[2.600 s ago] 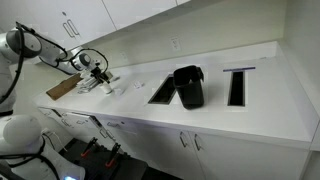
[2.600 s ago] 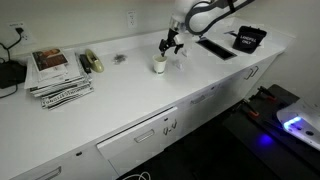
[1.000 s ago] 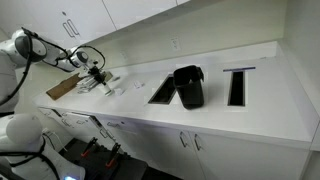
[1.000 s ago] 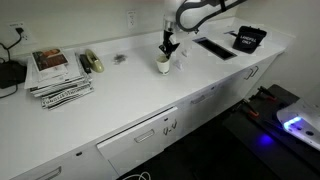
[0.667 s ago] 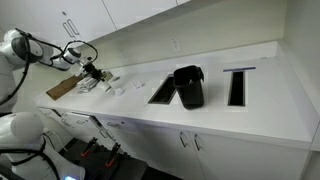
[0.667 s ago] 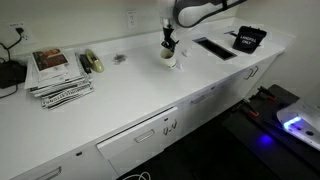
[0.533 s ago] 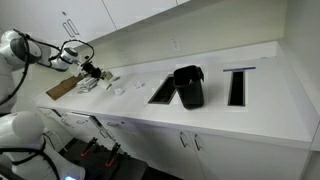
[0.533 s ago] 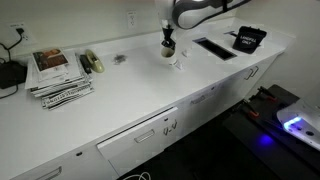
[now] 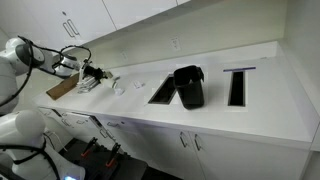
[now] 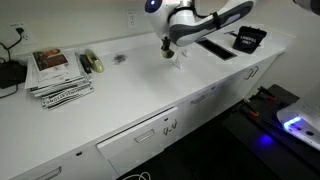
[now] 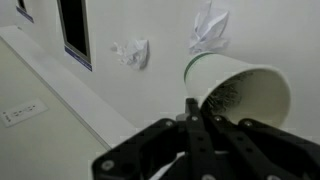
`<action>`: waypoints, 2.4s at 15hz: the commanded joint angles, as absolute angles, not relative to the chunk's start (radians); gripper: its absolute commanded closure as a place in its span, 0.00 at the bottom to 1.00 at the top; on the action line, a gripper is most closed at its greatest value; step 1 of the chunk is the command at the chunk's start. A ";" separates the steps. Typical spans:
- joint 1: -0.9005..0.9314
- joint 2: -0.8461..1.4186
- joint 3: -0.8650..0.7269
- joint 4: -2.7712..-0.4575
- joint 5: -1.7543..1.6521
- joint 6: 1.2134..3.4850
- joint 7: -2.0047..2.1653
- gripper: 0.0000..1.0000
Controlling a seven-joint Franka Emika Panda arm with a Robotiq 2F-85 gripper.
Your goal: Empty the cup onto the counter
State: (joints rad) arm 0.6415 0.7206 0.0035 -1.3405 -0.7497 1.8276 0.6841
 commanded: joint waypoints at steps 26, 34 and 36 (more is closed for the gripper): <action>0.803 1.107 -0.012 -0.982 -1.258 1.350 0.452 0.99; 0.800 1.201 -0.016 -0.887 -1.348 1.368 0.327 0.99; 0.801 1.220 -0.020 -0.870 -1.365 1.370 0.299 0.99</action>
